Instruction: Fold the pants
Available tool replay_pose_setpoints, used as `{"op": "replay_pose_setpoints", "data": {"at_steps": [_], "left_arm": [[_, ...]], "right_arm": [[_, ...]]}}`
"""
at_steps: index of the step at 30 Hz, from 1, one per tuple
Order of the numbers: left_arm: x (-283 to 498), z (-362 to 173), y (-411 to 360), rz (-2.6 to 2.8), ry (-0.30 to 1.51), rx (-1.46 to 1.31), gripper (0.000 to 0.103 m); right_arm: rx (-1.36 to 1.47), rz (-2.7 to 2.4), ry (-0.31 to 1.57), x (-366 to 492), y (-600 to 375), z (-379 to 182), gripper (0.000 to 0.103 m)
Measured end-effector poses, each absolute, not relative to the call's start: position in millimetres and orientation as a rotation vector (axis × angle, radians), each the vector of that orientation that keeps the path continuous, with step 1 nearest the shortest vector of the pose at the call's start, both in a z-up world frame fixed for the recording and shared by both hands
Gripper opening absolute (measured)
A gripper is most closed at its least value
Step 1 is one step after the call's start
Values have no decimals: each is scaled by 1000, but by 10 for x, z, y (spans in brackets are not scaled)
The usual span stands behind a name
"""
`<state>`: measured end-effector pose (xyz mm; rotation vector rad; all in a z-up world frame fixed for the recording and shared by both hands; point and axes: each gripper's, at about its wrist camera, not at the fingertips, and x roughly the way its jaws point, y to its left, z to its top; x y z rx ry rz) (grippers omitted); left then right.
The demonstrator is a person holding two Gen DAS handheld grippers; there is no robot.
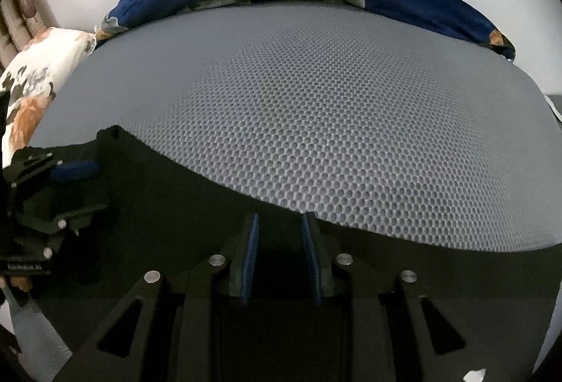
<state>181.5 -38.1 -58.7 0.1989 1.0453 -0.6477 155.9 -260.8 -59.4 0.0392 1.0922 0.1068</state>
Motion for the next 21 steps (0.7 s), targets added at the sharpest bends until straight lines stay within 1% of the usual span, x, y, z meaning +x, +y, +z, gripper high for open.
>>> {"op": "replay_pose_setpoints", "data": {"at_steps": [3,7,15,17,18,19,21], "left_arm": [[1751,-507,-290,-643,1059,159,67],[1573,-372,-63,-617,1025,168,67],[1310,-506,414,-546,1069,192,67],[1241,-446,488,-553,1069,157,67],[1202,-394,525,-558,1063,137,67],[1158,-355,552,-542,1054,140,67],[1105,-381,595,-506,1069,185,67]], "right_arm": [[64,117,1075,1486,-2630,-523,25],[74,121,1071,1283,-2673,-473,25],[102,59,1082,943,-3001,-497,25],[122,53,1069,864,-3082,-469,25],[125,52,1065,823,-3107,-446,26],[116,45,1071,798,-3119,-439,30],[107,33,1085,751,-3152,-455,31]]}}
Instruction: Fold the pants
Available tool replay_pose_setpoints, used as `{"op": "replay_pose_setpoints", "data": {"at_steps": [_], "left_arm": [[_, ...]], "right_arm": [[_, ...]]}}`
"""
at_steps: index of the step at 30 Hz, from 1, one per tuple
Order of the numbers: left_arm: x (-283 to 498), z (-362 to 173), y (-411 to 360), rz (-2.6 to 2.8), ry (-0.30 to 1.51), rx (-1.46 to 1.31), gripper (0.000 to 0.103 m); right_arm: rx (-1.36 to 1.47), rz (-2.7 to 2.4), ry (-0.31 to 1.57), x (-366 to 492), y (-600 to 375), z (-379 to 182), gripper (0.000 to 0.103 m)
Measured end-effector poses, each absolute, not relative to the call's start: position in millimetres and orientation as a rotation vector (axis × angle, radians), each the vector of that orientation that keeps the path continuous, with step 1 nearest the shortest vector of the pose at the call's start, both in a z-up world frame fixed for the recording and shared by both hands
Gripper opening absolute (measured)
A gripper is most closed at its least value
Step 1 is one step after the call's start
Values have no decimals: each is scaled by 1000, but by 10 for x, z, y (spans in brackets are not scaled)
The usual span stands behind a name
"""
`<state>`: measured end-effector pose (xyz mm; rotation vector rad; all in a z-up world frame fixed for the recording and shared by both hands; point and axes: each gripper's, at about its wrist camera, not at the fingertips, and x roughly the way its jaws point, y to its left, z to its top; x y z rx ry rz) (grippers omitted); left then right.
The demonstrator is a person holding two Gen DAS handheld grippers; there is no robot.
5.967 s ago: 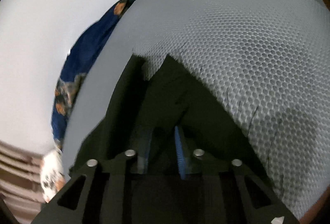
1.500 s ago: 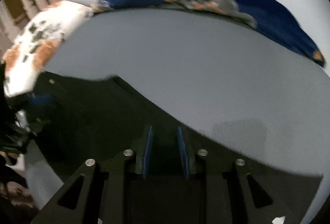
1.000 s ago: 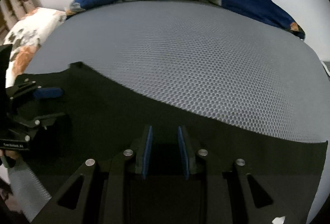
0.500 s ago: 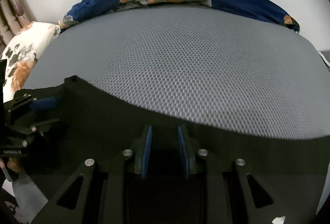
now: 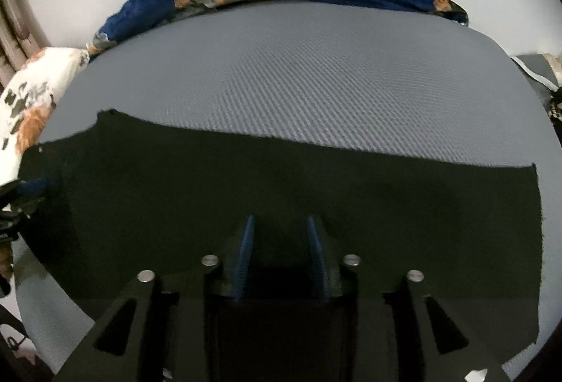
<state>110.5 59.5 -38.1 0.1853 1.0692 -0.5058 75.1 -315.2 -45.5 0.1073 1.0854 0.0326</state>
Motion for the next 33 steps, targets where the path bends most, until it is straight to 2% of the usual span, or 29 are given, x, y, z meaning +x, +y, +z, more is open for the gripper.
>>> {"op": "replay_pose_setpoints", "data": {"at_steps": [2,10,13,18,21,25,33], "left_arm": [[1082,-510,688,-484,1119,204,67],[828,-523,775,-462,1113,322,67],[828,-504,813,-458,1119,290,67],[844,-413,867,-471,1128,170,67],[832,-296,726,-501,1093,146,67],[809,-187,407,-541,1042,147,67],[953,-297,-160,-620,1068,137,67]], "right_arm": [[106,26,1097,703,-3203,-493,31],[168,-37,1126,500,-3601,-537,31],[201,-36,1135,441,-3747,-505,34],[440,47,1071,251,-4306,-296,34],[591,107,1058,114,-4747,-259,35],[617,4,1056,-106,-5246,-268,35],[694,-80,1049,-372,-5830,-371,35]]}}
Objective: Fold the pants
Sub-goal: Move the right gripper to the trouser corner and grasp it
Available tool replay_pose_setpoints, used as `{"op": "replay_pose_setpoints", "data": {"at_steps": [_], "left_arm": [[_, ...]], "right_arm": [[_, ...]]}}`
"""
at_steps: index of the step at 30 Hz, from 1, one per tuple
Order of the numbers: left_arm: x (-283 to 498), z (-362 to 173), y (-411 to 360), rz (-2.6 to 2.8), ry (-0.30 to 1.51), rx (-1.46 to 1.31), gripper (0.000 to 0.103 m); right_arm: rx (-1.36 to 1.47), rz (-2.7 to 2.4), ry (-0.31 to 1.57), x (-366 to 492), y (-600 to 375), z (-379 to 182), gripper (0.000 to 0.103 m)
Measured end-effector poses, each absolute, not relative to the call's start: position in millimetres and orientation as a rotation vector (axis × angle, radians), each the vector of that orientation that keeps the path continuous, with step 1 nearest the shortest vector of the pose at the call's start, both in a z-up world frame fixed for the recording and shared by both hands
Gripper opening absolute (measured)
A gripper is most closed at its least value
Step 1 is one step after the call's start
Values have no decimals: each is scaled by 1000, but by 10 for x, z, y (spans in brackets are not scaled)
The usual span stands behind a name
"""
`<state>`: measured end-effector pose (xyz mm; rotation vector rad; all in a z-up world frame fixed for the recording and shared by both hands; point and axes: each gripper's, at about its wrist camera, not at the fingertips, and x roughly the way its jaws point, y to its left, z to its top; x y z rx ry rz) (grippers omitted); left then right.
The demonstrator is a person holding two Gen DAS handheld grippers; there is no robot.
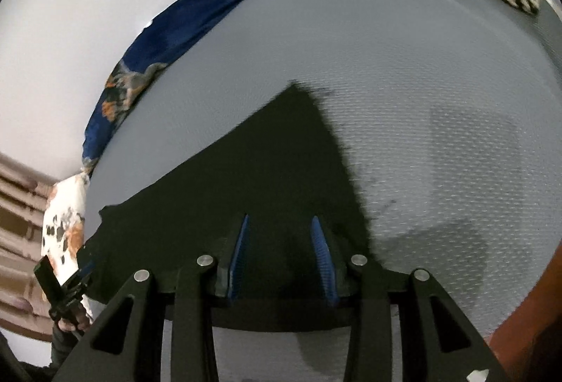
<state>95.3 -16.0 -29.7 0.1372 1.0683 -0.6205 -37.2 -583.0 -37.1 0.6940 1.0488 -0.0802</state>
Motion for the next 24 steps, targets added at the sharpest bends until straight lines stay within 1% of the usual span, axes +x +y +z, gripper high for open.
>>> {"op": "replay_pose_setpoints", "data": {"at_steps": [5,12,17,19,24], "left_arm": [[985,-393,-319,-606,1095,134,67],[1013,-472,-363,-577,1123,128,67],[1047,-489,-422,-571,1131,122,67],[1038,-507,-429,-565,1132,111,67],[1049,-585,-426,-557,1151,106,68]], "right_arm": [[746,-117,1053,-466,-6132,-509,35],[800,-50,1075,-485,-6261,-686,35],[860,30,1046,-522,-6332,-764,35],[885,70,1040,-523,-6349,-816,27],[941,150,1008,-420,-6323,-920,22]]}}
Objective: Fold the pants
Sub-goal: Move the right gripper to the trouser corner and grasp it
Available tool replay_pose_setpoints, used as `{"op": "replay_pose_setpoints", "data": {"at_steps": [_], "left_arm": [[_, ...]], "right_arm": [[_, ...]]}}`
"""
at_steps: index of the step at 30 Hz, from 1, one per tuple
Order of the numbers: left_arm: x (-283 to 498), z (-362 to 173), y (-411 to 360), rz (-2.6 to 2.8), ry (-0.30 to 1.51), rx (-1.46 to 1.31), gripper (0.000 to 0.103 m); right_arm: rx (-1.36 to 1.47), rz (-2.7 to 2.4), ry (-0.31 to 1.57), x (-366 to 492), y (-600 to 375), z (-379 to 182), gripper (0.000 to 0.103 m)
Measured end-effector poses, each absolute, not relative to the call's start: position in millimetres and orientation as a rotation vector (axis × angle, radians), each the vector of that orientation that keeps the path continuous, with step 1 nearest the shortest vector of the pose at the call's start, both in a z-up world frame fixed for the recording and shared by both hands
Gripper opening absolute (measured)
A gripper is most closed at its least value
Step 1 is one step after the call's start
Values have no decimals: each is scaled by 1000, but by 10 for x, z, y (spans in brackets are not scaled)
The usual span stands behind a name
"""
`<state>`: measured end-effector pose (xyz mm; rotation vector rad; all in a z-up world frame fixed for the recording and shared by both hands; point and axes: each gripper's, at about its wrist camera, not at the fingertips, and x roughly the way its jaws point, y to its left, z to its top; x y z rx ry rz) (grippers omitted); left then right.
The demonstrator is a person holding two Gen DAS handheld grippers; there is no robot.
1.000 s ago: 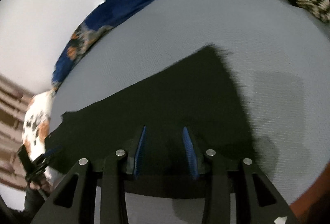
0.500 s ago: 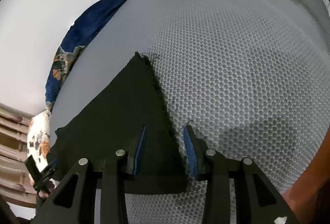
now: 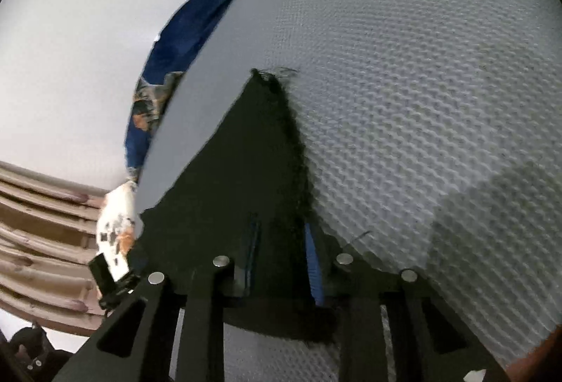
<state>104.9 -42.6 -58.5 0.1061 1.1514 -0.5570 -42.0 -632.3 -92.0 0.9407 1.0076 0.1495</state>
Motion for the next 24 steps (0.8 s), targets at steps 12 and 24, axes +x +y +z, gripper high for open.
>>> {"op": "replay_pose_setpoints", "data": {"at_steps": [12,24], "left_arm": [[904,-660,-543,-547,1083,211,77],[869,-713,-619,-538,1063,263,89]], "right_arm": [[926,80,992,-305,-6091,-890,11],[892,-45,962,-182,-5636,-586,10]]}}
